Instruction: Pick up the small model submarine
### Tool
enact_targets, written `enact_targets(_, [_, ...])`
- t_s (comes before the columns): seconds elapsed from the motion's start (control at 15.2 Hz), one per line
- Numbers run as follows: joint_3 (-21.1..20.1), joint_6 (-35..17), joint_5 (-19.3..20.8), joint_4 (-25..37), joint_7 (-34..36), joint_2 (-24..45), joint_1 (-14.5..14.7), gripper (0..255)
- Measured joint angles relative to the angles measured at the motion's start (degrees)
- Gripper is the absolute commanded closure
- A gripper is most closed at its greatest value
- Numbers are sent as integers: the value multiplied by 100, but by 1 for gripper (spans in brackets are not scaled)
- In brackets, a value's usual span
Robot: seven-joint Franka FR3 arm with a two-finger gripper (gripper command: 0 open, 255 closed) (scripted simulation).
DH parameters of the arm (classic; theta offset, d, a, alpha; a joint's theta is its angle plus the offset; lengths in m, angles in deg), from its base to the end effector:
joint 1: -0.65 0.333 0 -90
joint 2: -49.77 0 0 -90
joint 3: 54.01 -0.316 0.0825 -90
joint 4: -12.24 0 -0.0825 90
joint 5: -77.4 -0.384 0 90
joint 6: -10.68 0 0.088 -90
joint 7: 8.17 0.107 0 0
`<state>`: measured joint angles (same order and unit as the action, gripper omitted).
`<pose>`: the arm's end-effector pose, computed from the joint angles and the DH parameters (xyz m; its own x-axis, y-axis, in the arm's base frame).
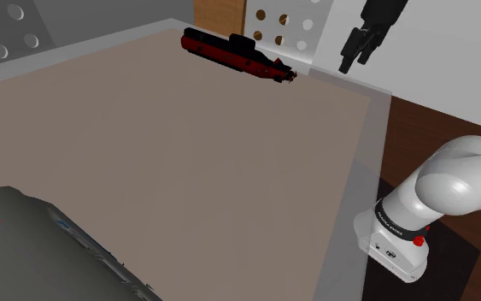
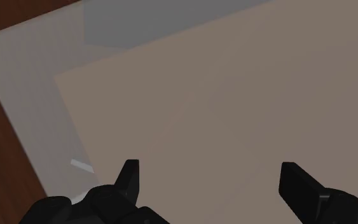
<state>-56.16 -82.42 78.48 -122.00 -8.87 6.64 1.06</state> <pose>0.3211 0.0158 0.5911 0.9982 0.0486 0.0338 0.0471 -0.9979 0.0449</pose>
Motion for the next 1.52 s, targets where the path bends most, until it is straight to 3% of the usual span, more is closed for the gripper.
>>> enact_targets(0.26, [-84, -131, -79, 311, 100, 434, 30, 0])
enact_targets(0.73, [-355, -458, -254, 1455, 435, 1879, 111, 0])
enact_targets(1.52, [-752, -195, -184, 4520, 1049, 4616, 305, 0])
